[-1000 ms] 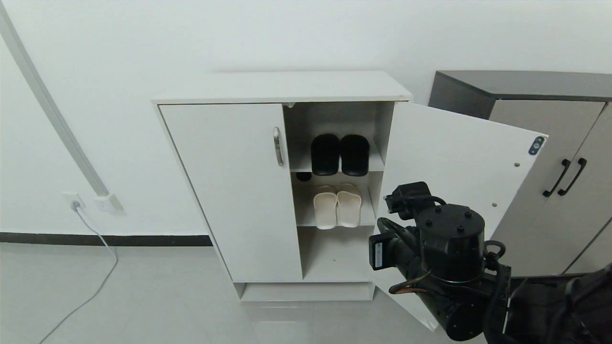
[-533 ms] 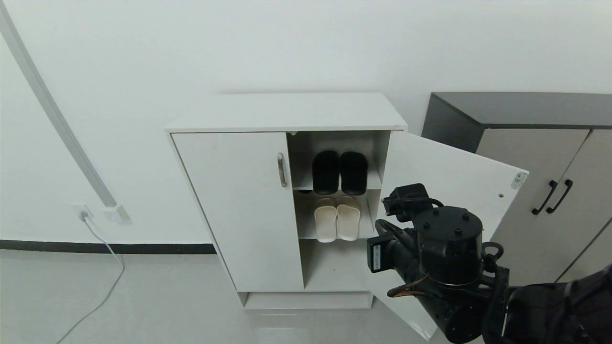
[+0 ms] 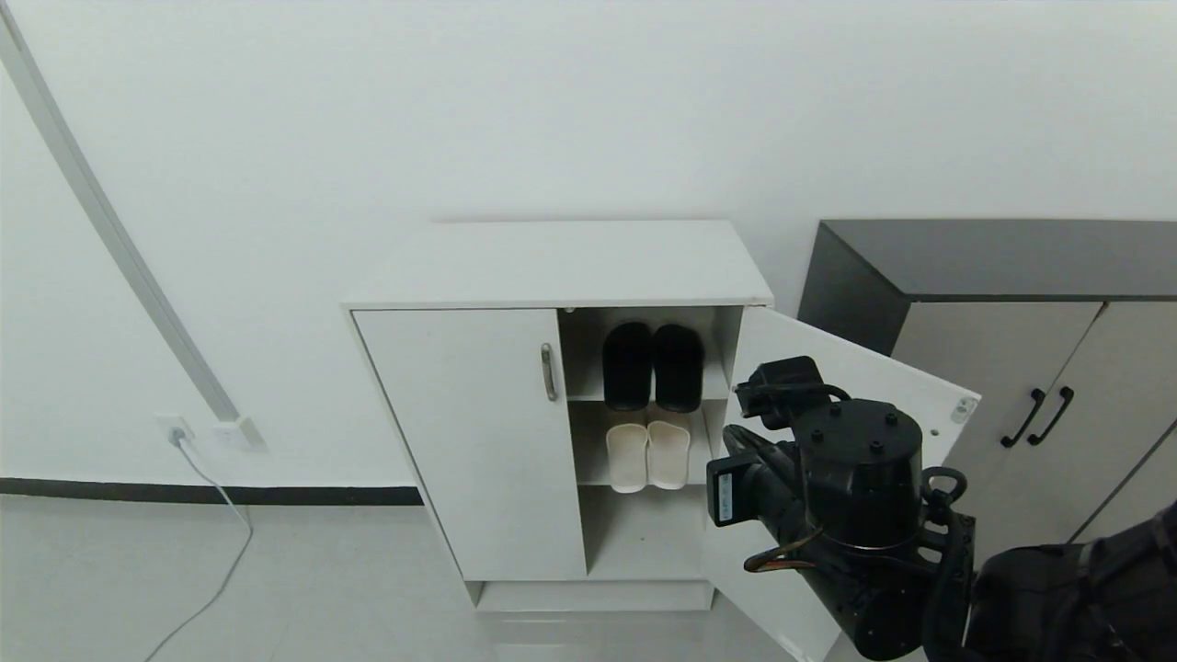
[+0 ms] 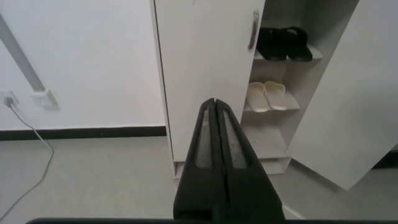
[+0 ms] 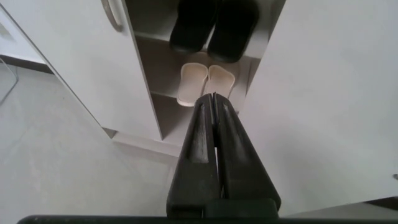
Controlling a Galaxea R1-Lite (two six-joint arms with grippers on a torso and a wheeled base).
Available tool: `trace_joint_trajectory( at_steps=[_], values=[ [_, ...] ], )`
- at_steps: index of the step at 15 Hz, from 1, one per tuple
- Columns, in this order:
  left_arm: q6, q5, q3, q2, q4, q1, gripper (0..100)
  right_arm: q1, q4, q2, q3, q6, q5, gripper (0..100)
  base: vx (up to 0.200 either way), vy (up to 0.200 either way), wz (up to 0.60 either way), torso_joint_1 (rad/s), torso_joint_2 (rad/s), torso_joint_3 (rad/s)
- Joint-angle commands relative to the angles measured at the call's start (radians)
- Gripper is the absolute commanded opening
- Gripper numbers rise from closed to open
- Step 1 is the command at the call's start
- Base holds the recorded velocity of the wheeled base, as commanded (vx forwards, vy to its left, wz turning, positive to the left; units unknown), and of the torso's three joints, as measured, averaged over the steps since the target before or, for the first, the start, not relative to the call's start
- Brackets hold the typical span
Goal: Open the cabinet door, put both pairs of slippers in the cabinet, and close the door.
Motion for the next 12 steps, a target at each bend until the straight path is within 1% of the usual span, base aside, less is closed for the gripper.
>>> trace_joint_trajectory(
  at_steps=[1,9,12],
  values=[
    [0.000,0.000,0.000,0.000,0.000,0.000,0,0.000,-0.001,0.003,0.000,-0.001,0.000,0,0.000,0.000,0.00,0.222,-0.55,-0.320],
    [-0.002,0.000,0.000,0.000,0.000,0.000,0,0.000,-0.007,0.003,0.014,0.000,0.000,0,0.000,0.000,0.00,0.259,-0.58,-0.325],
    [-0.002,0.000,0.000,0.002,0.000,0.000,0,0.000,-0.007,0.005,0.014,-0.001,0.000,0,0.000,0.000,0.00,0.196,-0.43,-0.237]
  ],
)
